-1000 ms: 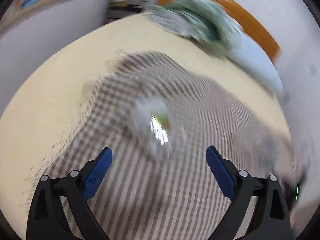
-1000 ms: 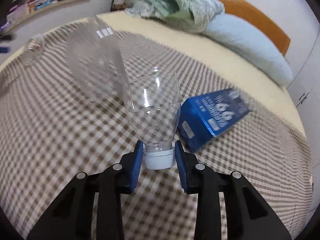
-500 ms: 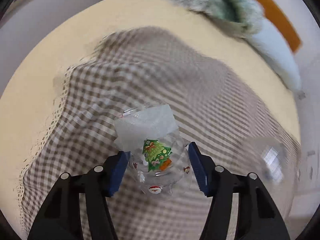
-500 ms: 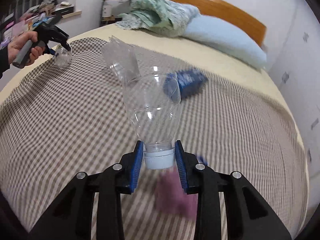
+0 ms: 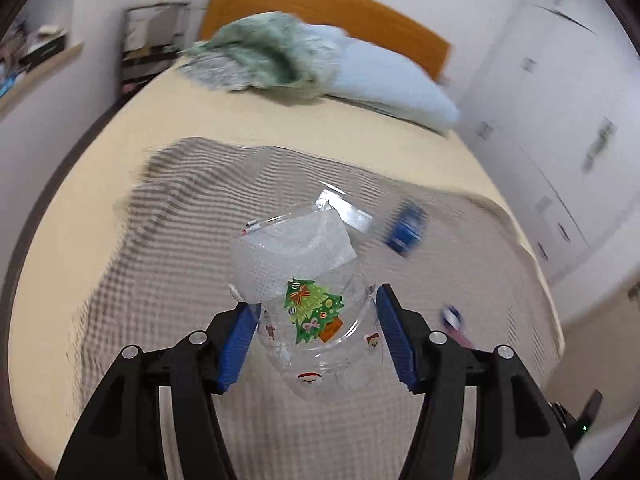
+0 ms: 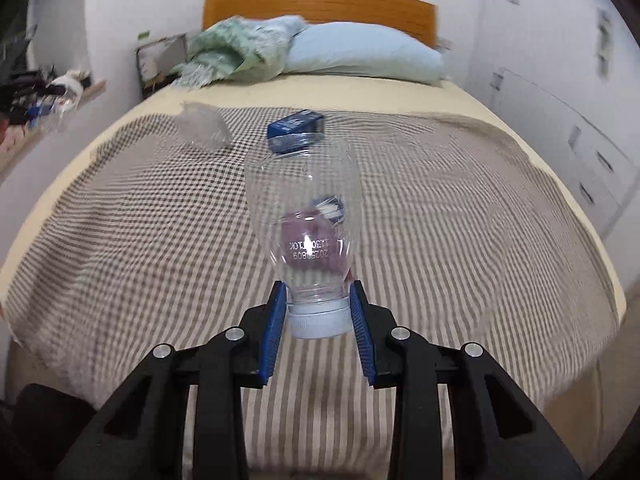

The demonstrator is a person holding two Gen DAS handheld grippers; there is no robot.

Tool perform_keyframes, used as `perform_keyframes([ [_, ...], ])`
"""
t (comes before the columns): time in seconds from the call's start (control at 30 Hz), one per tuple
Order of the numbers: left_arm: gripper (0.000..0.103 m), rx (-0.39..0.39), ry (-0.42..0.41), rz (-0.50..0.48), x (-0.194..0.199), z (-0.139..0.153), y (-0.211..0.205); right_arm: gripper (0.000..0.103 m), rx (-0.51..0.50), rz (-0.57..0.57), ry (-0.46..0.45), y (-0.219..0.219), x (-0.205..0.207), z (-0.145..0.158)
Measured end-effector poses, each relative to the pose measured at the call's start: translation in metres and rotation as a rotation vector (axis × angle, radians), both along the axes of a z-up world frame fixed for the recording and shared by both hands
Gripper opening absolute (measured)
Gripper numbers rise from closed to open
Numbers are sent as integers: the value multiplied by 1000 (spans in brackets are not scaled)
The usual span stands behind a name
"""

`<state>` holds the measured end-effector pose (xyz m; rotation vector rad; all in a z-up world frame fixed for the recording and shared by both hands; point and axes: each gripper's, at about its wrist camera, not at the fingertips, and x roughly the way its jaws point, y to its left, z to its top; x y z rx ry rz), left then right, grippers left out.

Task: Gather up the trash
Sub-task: 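Carry both items over the wastebasket and open both tools to drop them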

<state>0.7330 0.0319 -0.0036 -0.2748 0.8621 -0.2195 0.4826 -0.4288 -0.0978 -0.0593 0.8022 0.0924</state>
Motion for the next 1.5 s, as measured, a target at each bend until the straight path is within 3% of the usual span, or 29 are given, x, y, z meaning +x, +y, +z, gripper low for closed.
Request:
perform_keyframes([
  [0.1,57,9,-29,-124,-56,17,-54,32,41,-58,-2,-22,-66,-1],
  [0.13,57,10,-38,-162,-73,22,-70,32,67,-86,-5,-37,-105,-9],
  [0.3,57,-17,-51,-370,-153,26,-164,32,89,-157,42,-58,-165,-36],
  [0.4,58,-28,-42,-493,-197,10,-217,32,101,-194,86,-67,-212,-65],
  [0.5,58,-21,11,-591,-231,-25,-270,32,152,-242,173,-75,-241,-108],
  [0.57,58,-39,96,-629,-245,-56,-301,32,180,-268,234,-77,-261,-142],
  [0.6,58,-41,146,-635,-251,-76,-316,32,209,-287,308,-75,-276,-180],
  [0.63,58,-33,184,-639,-255,-95,-327,32,209,-287,308,-75,-276,-180],
  [0.87,59,-3,448,-617,-276,-213,-367,33,258,-362,563,-62,-299,-309],
  [0.97,61,-3,520,-613,-281,-250,-389,58,279,-355,689,-53,-300,-368],
  [1.03,61,31,553,-590,-281,-272,-401,59,225,-362,749,-46,-303,-396],
  [1.13,62,128,611,-561,-290,-317,-428,65,350,-411,708,-53,-317,-393],
  [1.3,62,314,893,-473,-303,-427,-459,70,386,-546,606,-90,-350,-361],
  [1.43,68,362,940,-490,-301,-470,-480,70,384,-619,555,-119,-375,-342],
  [1.5,75,432,954,-505,-301,-492,-494,70,390,-647,533,-126,-381,-335],
])
